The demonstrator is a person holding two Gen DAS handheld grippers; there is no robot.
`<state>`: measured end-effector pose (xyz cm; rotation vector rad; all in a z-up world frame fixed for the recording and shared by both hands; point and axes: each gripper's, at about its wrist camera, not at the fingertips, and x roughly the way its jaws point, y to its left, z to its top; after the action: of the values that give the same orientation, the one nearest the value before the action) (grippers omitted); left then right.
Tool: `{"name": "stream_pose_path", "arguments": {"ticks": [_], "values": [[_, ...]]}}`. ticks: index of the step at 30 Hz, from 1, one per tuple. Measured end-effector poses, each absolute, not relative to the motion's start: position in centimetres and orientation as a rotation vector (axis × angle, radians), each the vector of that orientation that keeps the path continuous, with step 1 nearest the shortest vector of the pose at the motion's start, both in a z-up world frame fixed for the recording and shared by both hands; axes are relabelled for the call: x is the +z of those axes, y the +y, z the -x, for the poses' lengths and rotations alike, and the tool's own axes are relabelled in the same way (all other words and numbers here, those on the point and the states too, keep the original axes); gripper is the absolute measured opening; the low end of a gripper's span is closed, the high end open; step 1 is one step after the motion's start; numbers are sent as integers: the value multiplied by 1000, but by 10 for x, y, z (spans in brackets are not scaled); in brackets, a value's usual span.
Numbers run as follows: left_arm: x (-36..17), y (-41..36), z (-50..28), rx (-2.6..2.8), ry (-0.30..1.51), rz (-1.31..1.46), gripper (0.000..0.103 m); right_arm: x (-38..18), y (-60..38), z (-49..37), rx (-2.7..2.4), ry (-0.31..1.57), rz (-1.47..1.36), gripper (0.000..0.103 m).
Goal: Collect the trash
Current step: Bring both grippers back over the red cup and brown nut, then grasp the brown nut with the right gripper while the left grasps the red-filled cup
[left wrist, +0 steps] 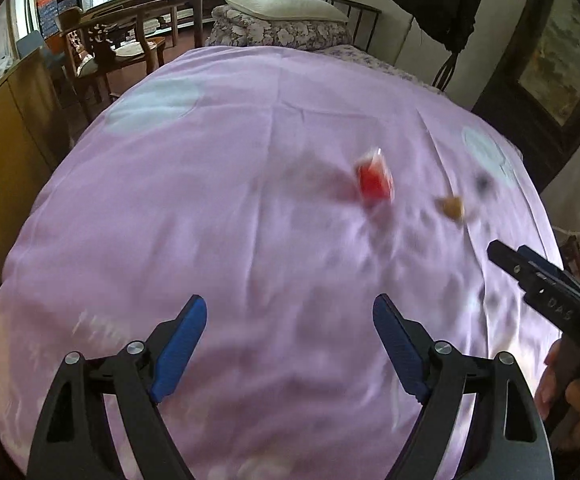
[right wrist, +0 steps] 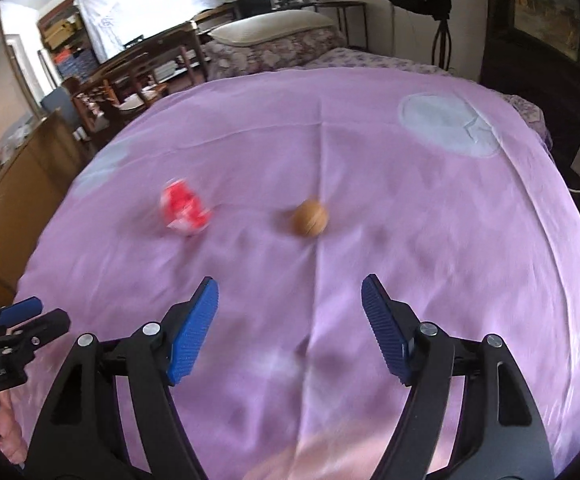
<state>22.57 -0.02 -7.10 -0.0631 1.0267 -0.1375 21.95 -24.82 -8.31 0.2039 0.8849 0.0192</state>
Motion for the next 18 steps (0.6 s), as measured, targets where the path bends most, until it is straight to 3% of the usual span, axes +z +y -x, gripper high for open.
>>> {"name": "stream_pose_path", "arguments": {"ticks": [12,16,17,18], "values": [[-90,-30,-267,-132,1032,27,84,-112,-249,-302,0,951,-148,70],[-93,-32,-276,-125,1046,36,84,-122,-243,-301,2,977,-127,46],[-94,-34,-279,-128,1048,36,84,-123,-243,-300,-4,971,-114,32],[-93,-35,-282,-124,1046,35,84,-123,-243,-299,-5,965,-106,33]]}}
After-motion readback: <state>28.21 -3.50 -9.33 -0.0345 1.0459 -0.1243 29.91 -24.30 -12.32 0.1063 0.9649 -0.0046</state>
